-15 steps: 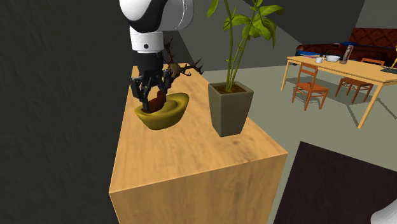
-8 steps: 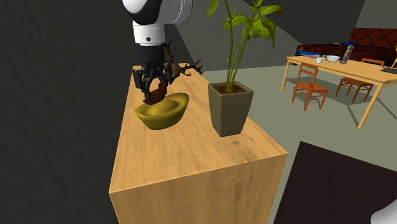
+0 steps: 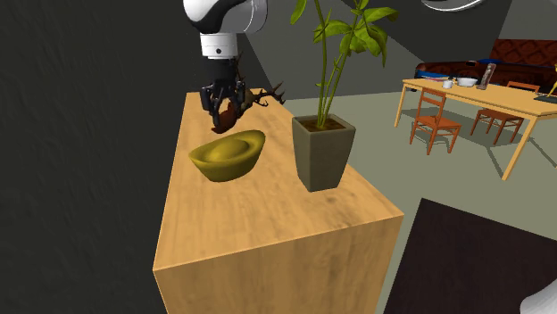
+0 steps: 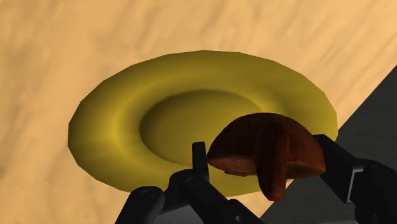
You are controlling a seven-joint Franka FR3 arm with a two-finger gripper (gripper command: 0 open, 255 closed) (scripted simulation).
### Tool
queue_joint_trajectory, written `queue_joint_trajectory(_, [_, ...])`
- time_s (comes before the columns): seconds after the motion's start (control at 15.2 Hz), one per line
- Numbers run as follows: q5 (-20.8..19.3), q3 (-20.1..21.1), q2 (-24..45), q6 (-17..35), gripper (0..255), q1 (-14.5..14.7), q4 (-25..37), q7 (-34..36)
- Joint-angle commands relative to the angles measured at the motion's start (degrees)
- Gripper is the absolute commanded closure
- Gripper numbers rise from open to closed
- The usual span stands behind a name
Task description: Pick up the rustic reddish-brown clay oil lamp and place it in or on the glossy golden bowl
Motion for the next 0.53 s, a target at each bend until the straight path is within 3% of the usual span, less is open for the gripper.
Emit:
queue_joint_trajectory(0.0, [0.04, -0.39, 9.34, -7.58, 255, -1.32, 16.88, -2.09])
queue_joint_trajectory(0.46, [0.01, -0.38, 9.44, -2.26, 255, -1.43, 11.66, -2.09])
